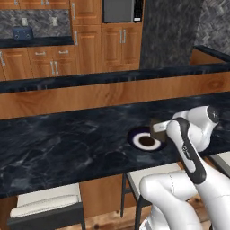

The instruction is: Start the toaster. Once the lever pops up, take the bread to the plate on the dining counter.

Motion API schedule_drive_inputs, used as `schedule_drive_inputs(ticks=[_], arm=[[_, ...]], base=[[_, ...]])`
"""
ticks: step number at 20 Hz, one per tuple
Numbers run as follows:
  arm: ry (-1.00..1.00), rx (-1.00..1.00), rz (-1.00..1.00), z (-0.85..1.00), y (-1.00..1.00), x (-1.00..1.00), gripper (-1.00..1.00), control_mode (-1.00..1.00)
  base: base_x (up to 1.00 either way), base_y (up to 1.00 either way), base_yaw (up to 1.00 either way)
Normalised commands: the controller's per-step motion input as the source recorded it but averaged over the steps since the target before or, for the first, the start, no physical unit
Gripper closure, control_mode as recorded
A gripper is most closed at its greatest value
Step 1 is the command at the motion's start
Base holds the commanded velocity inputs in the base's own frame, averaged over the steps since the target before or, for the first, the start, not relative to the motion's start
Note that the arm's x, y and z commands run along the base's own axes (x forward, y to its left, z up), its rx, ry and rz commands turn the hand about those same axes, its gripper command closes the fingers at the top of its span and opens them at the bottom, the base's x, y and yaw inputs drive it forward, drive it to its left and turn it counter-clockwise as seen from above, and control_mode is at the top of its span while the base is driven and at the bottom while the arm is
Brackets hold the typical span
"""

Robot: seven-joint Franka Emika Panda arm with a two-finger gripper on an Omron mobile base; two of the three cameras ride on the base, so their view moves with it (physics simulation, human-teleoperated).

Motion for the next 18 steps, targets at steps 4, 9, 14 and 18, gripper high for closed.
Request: schedule_drive_inputs(ticks=[4, 9, 14, 18], arm=[[0.00, 0.01, 0.00, -0.28, 0.00, 0.18, 1.00, -1.00], [0.00, 0.00, 0.00, -0.32, 0.00, 0.18, 1.00, -1.00], [0.00, 0.00, 0.00, -0.29, 0.00, 0.21, 1.00, -1.00], [0.00, 0.00, 0.00, -0.27, 0.00, 0.19, 1.00, -1.00]], base=[[0.00, 0.00, 0.00], [0.00, 0.00, 0.00], [0.00, 0.00, 0.00], [0.00, 0.00, 0.00]])
